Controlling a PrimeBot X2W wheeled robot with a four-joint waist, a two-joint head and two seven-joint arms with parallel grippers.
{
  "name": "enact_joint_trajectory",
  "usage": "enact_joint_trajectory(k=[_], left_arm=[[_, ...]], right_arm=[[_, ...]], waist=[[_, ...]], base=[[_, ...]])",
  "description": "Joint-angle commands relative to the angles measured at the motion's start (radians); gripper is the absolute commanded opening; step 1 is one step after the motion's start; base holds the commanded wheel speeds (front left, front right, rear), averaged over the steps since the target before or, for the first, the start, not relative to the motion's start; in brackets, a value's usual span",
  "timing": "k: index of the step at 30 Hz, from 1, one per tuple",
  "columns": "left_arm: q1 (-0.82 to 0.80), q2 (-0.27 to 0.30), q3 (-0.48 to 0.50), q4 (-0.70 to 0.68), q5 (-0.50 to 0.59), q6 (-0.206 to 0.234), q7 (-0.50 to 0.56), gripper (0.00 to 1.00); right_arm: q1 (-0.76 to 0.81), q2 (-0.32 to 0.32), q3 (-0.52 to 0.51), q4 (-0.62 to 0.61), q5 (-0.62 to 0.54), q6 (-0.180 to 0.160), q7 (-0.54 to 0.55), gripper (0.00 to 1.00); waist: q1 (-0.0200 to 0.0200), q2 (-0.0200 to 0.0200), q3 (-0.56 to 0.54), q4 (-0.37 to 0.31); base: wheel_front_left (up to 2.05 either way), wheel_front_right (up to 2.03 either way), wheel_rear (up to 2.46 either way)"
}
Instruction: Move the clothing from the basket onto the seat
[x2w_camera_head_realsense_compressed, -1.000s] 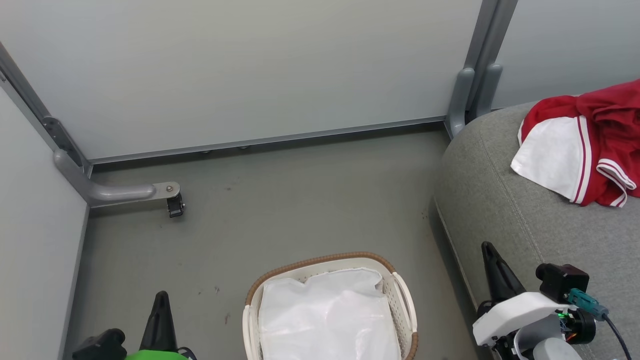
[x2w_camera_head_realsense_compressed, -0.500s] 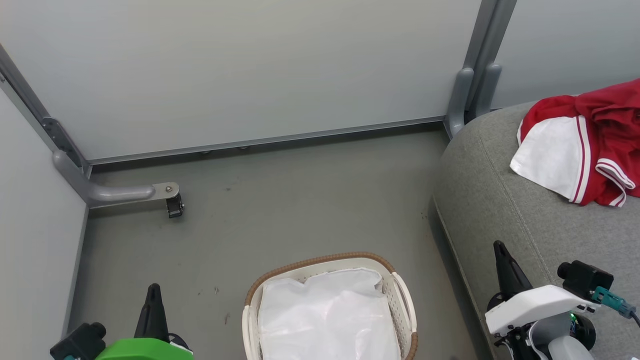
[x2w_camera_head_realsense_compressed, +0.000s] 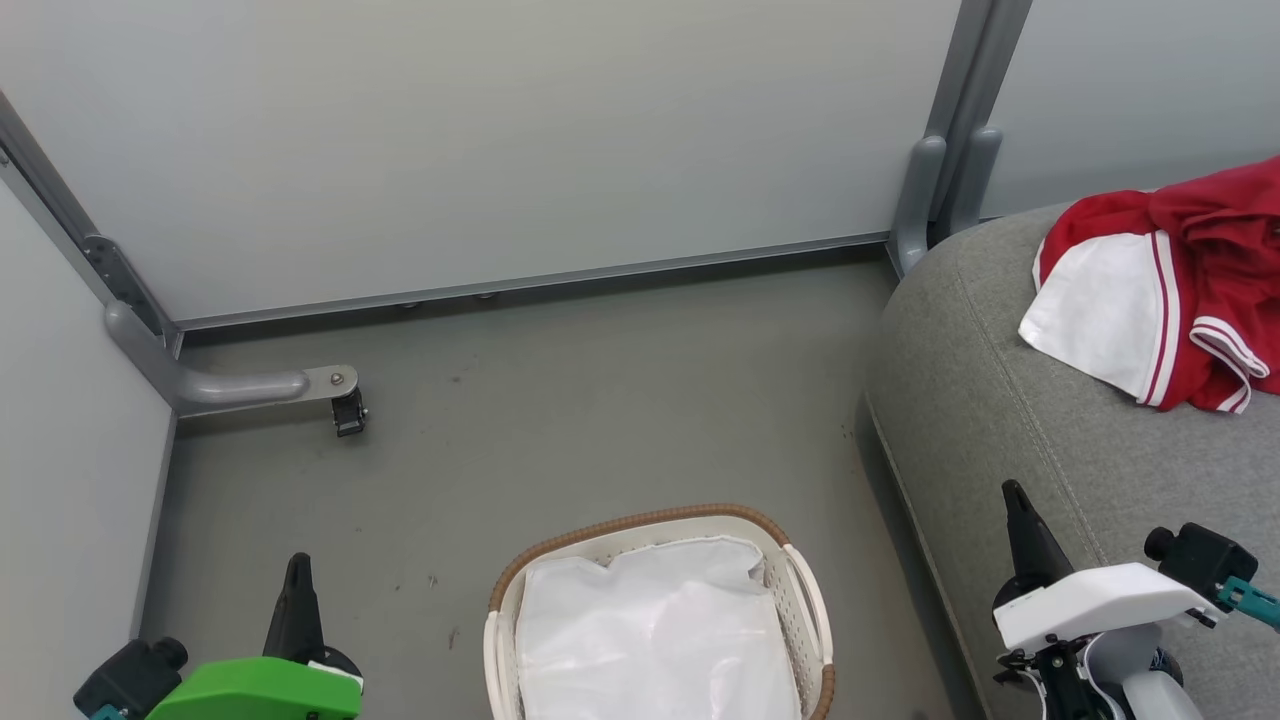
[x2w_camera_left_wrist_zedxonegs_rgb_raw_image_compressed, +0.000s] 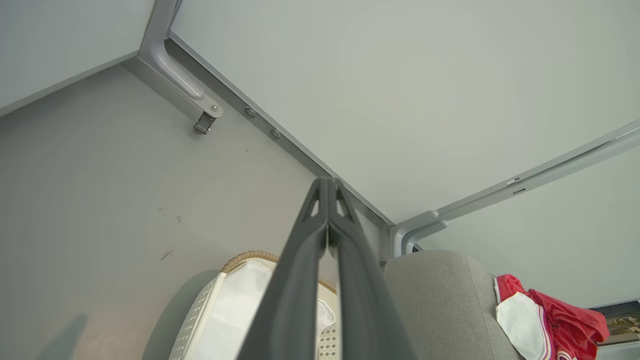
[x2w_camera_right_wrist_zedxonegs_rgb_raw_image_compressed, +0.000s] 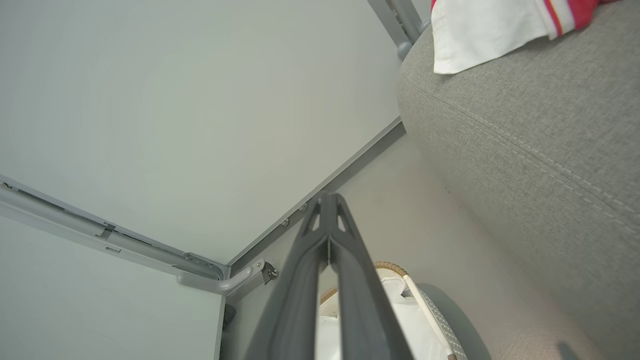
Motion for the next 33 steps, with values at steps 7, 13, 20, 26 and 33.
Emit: enact_joint_trajectory(k=[7,13,20,26,33], left_arm=[[-0.045,0.003,0.018,-0.015,-0.099,-0.011,0.027,0.00],[-0.055,0.003,0.027,-0.016,-0.161,-0.015,0.045,0.00],[-0.066,0.004,0.037,-0.017,-0.229,-0.019,0.065,0.00],[-0.074,0.004,0.044,-0.018,-0.284,-0.022,0.081,0.00],[-0.084,0.004,0.053,-0.018,-0.346,-0.026,0.100,0.00]], right_arm=[[-0.019,-0.005,-0.019,-0.021,0.109,-0.001,0.029,0.00],[-0.019,-0.006,-0.028,-0.026,0.178,-0.001,0.048,0.00],[-0.020,-0.006,-0.039,-0.030,0.253,-0.001,0.067,0.00],[-0.020,-0.007,-0.048,-0.034,0.314,-0.001,0.084,0.00],[-0.021,-0.007,-0.057,-0.038,0.383,-0.001,0.102,0.00]], waist=[[0.0000,0.0000,0.000,-0.001],[0.0000,0.0000,-0.001,-0.002],[0.0000,0.0000,-0.001,-0.002],[0.0000,0.0000,-0.001,-0.003],[0.0000,0.0000,-0.001,-0.004]], base=[[0.00,0.00,0.00],[0.00,0.00,0.00],[0.00,0.00,0.00],[0.00,0.00,0.00],[0.00,0.00,0.00]])
